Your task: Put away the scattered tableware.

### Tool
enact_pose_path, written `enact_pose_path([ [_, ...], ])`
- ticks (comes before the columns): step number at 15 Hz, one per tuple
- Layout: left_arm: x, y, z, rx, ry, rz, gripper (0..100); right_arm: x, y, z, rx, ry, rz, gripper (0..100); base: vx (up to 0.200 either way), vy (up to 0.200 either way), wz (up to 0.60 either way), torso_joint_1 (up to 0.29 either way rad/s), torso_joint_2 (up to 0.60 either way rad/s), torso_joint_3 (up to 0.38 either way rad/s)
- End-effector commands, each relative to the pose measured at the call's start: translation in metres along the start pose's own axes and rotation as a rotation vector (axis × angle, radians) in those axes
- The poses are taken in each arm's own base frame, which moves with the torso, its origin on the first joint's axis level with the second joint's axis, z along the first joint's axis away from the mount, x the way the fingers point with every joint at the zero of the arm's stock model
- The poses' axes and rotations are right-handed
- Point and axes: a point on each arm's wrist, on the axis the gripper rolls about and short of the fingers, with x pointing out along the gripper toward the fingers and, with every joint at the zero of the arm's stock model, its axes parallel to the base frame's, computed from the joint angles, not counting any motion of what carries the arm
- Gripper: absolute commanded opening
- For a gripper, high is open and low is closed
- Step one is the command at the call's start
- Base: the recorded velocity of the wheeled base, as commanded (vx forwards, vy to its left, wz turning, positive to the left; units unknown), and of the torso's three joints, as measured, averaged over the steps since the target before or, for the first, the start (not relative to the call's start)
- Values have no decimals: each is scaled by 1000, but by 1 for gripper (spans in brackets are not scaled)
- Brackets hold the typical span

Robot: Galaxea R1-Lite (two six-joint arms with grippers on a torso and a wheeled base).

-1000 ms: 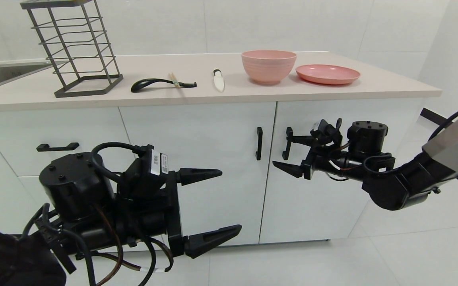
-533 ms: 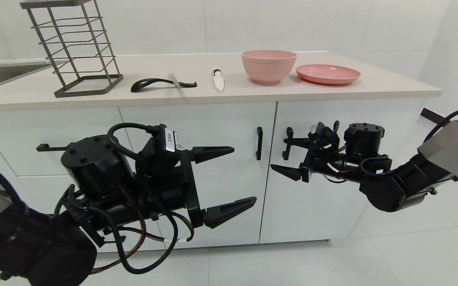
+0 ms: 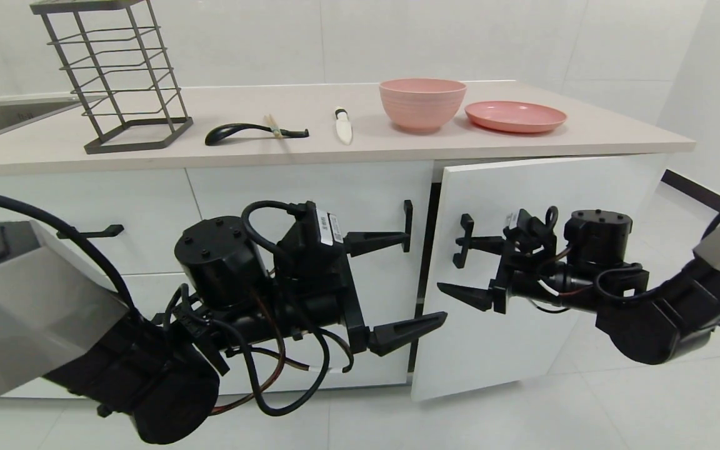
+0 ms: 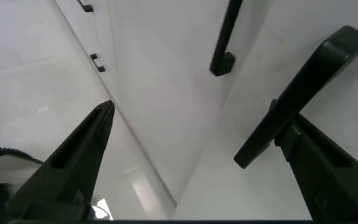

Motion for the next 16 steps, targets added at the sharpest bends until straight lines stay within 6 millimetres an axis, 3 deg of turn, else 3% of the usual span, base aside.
enact_pose_path([
  [1,8,3,-5,4,-6,-5,100,-25,21,14,-11,-17,16,100,0,0,0,0,0,0],
  [5,45,17,-11,36,-84,-20,100,-60,56,25,-18,-37,59,100,0,0,0,0,0,0],
  [8,70,11,-19,12,-118,-38,100,-65,61,27,-18,-40,68,100,0,0,0,0,0,0],
  [11,102,22,-19,46,-188,-29,100,-66,62,26,-19,-39,70,100,0,0,0,0,0,0],
  [14,117,32,-29,19,-206,7,100,-67,63,26,-18,-38,72,100,0,0,0,0,0,0],
  [16,124,26,-39,2,-197,-10,100,-67,64,25,-17,-35,73,100,0,0,0,0,0,0],
])
